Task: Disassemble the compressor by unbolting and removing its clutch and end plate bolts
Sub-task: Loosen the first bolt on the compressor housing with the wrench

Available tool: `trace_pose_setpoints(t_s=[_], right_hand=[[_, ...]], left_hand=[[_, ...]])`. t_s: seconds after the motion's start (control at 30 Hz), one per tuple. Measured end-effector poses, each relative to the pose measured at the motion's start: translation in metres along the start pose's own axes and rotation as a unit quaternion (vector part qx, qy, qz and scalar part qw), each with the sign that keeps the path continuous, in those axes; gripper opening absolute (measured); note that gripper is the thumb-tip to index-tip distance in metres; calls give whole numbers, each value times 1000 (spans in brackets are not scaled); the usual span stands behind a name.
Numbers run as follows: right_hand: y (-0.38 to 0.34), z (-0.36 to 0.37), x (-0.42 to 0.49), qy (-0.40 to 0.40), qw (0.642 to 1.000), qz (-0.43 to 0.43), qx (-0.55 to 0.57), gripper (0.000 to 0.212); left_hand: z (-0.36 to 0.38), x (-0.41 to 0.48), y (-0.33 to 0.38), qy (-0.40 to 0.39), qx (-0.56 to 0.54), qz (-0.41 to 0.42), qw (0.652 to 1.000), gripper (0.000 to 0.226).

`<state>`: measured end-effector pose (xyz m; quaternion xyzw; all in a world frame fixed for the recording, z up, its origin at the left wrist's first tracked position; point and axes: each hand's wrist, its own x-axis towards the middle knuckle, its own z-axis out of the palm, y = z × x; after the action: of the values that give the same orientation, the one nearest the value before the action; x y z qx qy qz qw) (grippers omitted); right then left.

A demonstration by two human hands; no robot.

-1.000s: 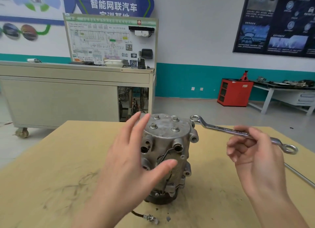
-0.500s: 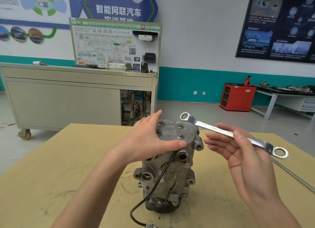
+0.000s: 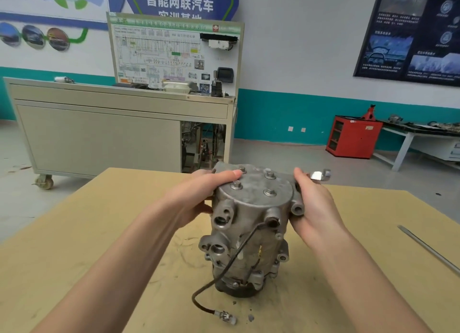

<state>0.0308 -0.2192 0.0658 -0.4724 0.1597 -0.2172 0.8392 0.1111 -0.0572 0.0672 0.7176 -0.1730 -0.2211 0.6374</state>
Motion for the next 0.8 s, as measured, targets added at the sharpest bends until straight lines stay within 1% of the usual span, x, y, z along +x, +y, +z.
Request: trace_pose_setpoints(t_s=[0.1, 0.17, 0.27, 0.33, 0.43, 0.53, 0.57, 0.63, 0.7, 0.8], right_hand=[[0, -11, -25, -4, 1000, -12, 18, 19], [6, -20, -48, 3, 998, -63, -2, 20], [18, -33, -80, 6, 991, -131, -33, 27], [27, -43, -94, 9, 985, -169, -27, 21], [36, -56, -107, 19, 972, -228, -55, 21], [41, -70, -111, 27, 965, -243, -96, 23], [43, -75, -110, 35, 962, -248, -109, 24], [52, -86, -108, 76, 948, -272, -146, 26], [66, -97, -105, 114, 931, -309, -155, 26], [86, -105, -95, 123, 923, -342, -125, 27]], left_hand=[[9, -27, -5, -37, -40, 39, 998, 56], [17, -49, -13, -48, -36, 83, 995, 51], [28, -80, -28, -19, -16, 173, 985, 39], [33, -97, -39, -10, 9, 213, 977, 41], [43, -114, -54, 6, 59, 247, 967, 52], [54, -122, -64, 17, 82, 280, 956, 51], [58, -123, -67, 19, 90, 295, 951, 50], [66, -125, -76, 20, 110, 326, 939, 53], [74, -124, -88, 17, 131, 328, 936, 65], [80, -117, -104, 19, 193, 318, 928, 75]])
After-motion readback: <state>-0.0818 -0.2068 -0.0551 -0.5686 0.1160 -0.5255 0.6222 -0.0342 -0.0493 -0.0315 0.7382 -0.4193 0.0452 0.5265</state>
